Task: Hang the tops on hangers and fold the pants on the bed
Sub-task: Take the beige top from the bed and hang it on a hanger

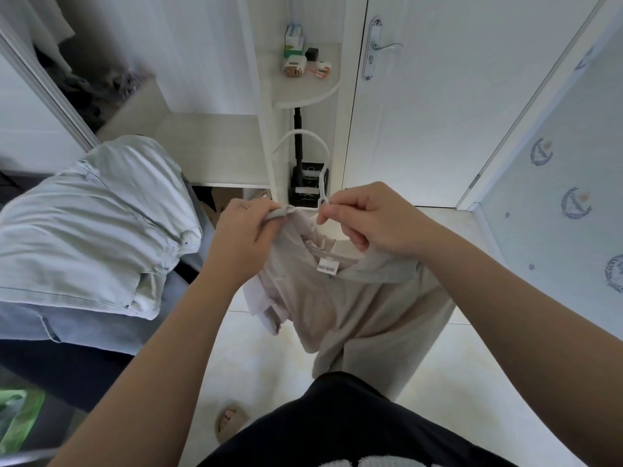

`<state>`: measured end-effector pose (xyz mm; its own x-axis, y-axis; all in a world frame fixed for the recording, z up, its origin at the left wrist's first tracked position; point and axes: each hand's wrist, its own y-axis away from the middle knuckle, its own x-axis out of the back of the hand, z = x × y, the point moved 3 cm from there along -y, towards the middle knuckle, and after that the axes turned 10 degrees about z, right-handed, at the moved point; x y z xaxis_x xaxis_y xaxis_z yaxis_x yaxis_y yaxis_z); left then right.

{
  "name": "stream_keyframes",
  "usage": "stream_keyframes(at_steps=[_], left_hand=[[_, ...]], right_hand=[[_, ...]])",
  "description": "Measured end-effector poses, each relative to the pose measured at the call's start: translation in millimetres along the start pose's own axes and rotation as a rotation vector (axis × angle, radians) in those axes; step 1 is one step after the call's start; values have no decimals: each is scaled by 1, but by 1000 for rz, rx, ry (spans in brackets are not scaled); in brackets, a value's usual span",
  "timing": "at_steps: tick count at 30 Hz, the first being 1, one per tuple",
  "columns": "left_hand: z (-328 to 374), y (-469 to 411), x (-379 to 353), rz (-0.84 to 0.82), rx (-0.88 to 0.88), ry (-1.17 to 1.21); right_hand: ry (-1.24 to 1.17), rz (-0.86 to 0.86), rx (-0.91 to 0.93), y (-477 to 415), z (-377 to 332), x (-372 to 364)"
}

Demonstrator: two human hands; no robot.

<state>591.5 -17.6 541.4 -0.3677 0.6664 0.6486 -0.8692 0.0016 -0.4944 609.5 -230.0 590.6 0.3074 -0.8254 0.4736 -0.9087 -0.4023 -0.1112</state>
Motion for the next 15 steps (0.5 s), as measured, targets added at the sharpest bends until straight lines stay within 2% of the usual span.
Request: stream_keyframes(at_steps=[4, 7, 10, 15], left_hand=[[-5, -9, 12, 85, 4, 75], [-15, -16, 29, 151, 50, 104], [-24, -26, 43, 203, 103, 99], [-18, -54, 52, 193, 52, 35]], right_hand=[[56, 113, -4, 5, 22, 24], [261, 94, -83, 19, 54, 54], [363, 92, -158, 29, 81, 69], [354, 201, -58, 13, 56, 68]])
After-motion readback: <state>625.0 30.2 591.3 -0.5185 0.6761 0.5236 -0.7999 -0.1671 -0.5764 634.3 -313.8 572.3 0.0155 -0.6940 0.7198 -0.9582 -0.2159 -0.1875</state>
